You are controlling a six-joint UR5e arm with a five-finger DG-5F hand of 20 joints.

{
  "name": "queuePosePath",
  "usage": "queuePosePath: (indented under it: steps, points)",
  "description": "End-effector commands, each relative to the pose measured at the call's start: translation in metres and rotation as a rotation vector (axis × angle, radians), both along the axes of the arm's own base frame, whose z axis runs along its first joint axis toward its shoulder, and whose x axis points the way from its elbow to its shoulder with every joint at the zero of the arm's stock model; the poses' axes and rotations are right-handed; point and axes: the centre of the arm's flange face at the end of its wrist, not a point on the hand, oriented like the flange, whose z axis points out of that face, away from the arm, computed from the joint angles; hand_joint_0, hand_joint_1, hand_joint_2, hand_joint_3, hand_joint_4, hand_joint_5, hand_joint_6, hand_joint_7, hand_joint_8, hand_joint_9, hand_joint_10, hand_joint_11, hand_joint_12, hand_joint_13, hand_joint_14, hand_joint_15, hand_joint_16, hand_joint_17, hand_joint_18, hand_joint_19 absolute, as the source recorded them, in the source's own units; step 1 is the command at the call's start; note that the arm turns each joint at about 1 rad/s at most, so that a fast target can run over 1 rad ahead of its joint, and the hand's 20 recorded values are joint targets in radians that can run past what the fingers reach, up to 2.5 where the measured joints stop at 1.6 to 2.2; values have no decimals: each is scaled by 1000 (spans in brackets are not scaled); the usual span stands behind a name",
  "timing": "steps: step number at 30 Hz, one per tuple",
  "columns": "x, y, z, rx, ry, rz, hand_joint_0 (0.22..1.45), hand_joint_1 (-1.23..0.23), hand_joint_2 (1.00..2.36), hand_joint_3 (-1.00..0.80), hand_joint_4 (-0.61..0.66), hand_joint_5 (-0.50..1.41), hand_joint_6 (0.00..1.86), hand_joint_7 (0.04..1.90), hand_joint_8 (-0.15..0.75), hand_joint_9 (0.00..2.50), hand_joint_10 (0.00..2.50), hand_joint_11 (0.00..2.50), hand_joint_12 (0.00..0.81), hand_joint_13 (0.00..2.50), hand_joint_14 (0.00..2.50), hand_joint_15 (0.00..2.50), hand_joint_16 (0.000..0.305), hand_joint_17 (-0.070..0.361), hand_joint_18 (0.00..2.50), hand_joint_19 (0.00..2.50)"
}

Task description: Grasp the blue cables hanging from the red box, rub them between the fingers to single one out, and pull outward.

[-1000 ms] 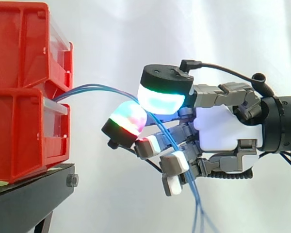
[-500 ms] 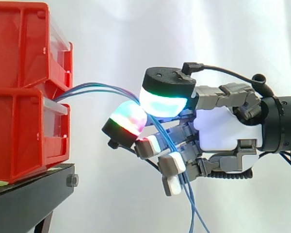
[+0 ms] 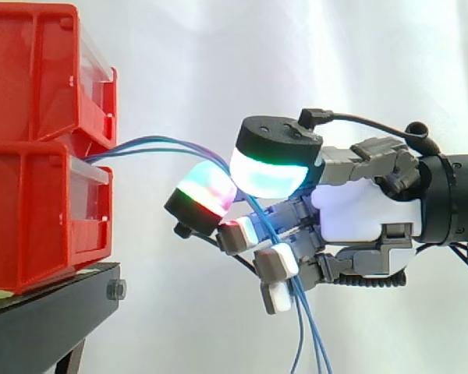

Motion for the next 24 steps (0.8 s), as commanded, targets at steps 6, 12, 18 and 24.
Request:
queuePosePath:
  steps: [6, 12, 18, 24]
  points:
    - [0, -1, 0, -1, 0, -1, 663, -887, 1003, -470, 67, -201, 853, 985, 272, 825, 10, 1123, 429, 1025, 19, 726, 48, 108, 852, 764]
    - [0, 0, 0, -1, -1, 1, 648, -865, 1003, -461, 64, -195, 849, 1003, 279, 855, 9, 1119, 430, 1032, 19, 734, 48, 108, 862, 774]
    - [0, 0, -1, -1, 0, 1, 623, -795, 1012, -326, 32, -179, 850, 1101, 277, 895, 10, 1125, 426, 1048, 21, 738, 48, 108, 866, 809]
    - [0, 0, 0, -1, 0, -1, 600, -727, 1012, -311, 30, -168, 844, 1134, 268, 924, 11, 1132, 425, 1057, 20, 750, 48, 109, 863, 836]
